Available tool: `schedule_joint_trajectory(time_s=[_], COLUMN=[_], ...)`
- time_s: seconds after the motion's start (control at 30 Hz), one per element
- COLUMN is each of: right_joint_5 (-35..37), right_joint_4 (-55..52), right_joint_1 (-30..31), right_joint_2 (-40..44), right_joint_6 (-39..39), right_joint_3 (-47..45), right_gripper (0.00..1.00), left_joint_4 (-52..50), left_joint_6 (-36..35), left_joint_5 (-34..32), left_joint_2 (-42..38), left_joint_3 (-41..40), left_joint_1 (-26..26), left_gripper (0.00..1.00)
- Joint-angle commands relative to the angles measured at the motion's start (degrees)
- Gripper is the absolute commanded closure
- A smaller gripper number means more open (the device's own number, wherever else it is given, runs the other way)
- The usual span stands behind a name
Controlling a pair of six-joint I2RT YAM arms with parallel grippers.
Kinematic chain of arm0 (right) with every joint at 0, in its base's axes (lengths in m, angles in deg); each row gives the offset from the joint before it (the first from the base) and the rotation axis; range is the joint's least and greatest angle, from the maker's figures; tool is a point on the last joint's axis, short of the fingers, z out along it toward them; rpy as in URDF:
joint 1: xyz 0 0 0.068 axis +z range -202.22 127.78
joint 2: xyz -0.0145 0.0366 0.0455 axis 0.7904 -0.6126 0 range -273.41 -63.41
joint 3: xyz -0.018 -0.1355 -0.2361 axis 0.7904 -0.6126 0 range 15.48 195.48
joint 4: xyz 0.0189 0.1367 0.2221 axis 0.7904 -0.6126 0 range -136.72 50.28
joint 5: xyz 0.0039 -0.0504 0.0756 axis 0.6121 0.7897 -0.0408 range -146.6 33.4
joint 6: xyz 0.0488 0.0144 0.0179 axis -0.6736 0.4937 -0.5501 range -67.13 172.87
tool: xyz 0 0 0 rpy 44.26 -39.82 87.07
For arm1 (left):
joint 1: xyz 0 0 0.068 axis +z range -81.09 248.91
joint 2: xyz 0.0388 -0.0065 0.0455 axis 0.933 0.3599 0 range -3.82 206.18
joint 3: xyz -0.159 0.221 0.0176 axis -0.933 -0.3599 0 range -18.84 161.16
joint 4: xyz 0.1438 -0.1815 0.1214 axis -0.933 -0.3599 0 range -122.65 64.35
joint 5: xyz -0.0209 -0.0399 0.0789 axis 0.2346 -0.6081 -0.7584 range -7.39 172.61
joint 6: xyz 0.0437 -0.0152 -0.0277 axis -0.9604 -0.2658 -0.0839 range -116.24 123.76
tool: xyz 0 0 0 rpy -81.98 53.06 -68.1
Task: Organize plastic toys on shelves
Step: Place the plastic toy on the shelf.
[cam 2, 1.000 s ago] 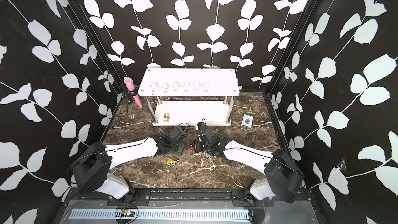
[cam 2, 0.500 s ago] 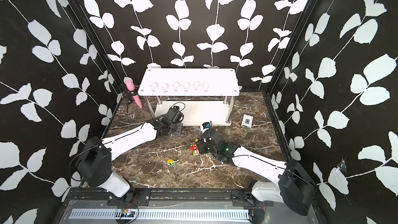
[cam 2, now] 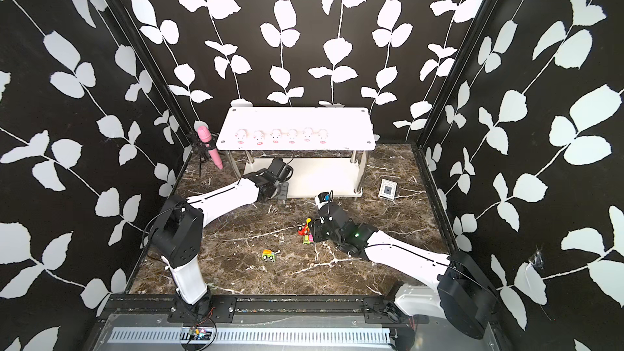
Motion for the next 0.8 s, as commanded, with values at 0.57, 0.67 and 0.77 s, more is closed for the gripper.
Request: schedule_joint_trajectory(time_s=[0.57, 0.67, 0.77], right_joint_5=[-0.48, -0.82, -0.85], right_joint_4=[1.04, 0.95, 0.99], right_joint_1=[-0.28, -0.28, -0.28], right_joint_2=[-0.16, -0.40, -0.38], right_joint_6=[0.70, 0.76, 0.71], right_joint_3=[-1.15, -1.04, -0.97], right_gripper=[0.63, 0.63, 0.63], left_joint_4=[-1.69, -1.17, -1.21], left_joint_6=[2.20, 2.07, 1.77], left_joint_5=[0.12, 0.65, 1.01], left_joint_2=[2.51, 2.65, 2.91], left_joint_3=[1.66, 1.48, 1.74], left_joint_1=[2.65, 2.91, 3.00], left_gripper=[0.74, 0.68, 0.65])
